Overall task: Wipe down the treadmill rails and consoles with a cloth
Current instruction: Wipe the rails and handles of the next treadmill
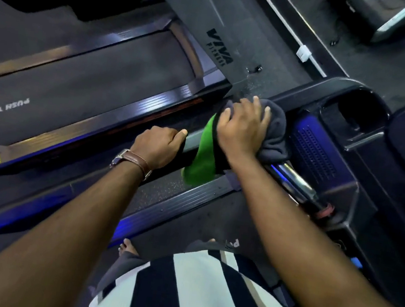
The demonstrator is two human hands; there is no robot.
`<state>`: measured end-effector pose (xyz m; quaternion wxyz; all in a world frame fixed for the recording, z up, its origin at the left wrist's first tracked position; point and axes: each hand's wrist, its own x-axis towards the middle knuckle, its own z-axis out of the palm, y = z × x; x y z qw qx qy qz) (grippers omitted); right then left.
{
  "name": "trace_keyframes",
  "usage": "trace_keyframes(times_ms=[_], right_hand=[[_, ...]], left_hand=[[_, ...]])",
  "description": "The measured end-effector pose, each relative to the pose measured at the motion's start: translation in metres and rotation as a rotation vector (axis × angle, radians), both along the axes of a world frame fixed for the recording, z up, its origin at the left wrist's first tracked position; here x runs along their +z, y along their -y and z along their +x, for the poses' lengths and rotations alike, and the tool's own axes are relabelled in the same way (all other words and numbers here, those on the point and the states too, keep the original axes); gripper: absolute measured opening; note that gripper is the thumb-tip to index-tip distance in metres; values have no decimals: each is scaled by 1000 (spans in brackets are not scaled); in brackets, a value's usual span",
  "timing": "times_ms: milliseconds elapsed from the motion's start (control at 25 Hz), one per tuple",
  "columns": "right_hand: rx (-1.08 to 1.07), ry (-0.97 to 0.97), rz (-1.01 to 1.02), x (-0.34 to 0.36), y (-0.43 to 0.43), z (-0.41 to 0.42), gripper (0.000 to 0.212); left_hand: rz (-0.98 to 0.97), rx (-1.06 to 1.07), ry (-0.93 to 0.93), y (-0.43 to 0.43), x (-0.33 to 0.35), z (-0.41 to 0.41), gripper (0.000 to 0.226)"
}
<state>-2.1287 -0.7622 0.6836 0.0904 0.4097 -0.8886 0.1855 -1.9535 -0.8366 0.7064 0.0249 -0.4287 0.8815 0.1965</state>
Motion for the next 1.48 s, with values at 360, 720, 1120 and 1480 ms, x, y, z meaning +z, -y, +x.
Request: trace_keyframes(times_ms=[360, 720, 1120, 1480], right_hand=[[-64, 16, 58, -11, -6, -16, 43], [-487, 1712, -1010, -24, -5, 119, 66], [-555, 1161, -987, -65, 30, 123, 67], [-258, 454, -382, -14, 27, 49, 43]], left_hand=[[113, 62, 26, -5, 7, -62, 45], [121, 78, 10, -5, 7, -56, 59], [233, 73, -25, 0, 14, -52, 55], [506, 95, -131, 10, 10, -54, 60]])
